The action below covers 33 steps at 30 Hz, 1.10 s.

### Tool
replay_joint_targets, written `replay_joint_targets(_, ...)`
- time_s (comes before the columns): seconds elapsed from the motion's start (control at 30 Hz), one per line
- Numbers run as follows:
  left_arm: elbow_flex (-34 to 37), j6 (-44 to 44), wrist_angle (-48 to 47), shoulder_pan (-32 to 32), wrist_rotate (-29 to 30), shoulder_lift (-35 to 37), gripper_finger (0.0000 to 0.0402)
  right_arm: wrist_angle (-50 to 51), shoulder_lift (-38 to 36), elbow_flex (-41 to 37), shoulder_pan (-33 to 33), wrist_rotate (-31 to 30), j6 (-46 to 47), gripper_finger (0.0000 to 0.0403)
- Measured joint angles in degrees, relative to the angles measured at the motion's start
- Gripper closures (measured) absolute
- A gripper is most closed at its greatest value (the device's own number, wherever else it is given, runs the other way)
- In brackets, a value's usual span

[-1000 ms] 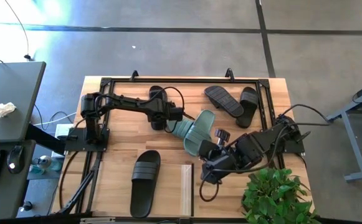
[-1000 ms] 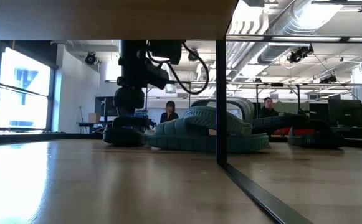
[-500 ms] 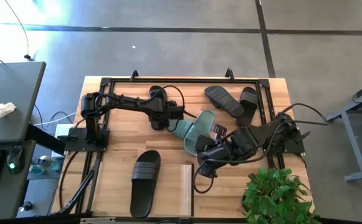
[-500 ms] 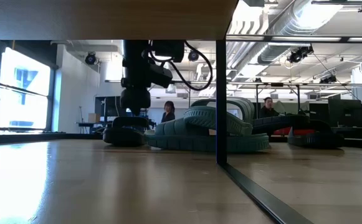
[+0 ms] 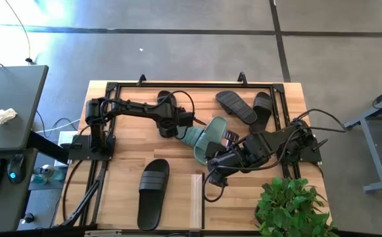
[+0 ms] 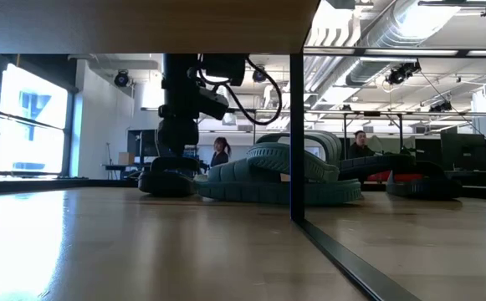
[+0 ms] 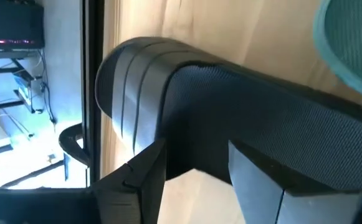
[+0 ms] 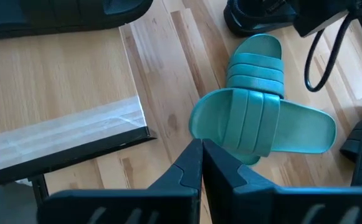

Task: Pick and place slides into the shelf
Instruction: Put the pair black slipper on the shelf

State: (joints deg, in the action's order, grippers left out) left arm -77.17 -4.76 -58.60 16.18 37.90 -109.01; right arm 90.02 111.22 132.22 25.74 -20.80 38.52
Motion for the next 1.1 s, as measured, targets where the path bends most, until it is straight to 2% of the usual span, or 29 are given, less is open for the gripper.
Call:
replay_joint_targets(0.1,0.00,-0.02,-0.27,0.44,-0.17,0.02,0.0216,0.00,0.00,0.00,0.11,-0.02,0.00,0.0402)
replay_joint_targets(0.23,0.00,-0.03,-0.23,0.79,1.27,0.04,0.0162,0.00,0.00,0.00,0.28,-0.74,-0.12,0.0402)
replay_joint_targets(0.33,0.00,0.03,-0.27,1.35,-1.17,0.04,0.0127,0.00,0.00,0.00,0.28,-0.81,-0.49,0.0402)
replay_joint_targets(0.4,-0.11,0.51,-0.10,1.53,-2.60,-0.82,0.0112,-0.01,0.00,0.00,0.26,-0.79,-1.06,0.0402)
replay_joint_targets(0.47,0.04,1.38,-0.54,2.32,-1.13,-2.03,0.0104,0.00,0.00,0.00,0.26,-1.01,-1.07,0.0402)
replay_joint_targets(0.53,-0.05,1.32,-1.37,2.61,2.02,-2.97,0.0102,-0.02,0.00,0.00,0.26,-1.54,-1.07,0.0402)
replay_joint_targets(1.1,0.00,1.47,1.30,3.35,7.88,-5.44,0.0151,0.00,0.02,0.00,0.00,-2.78,-1.49,0.0402)
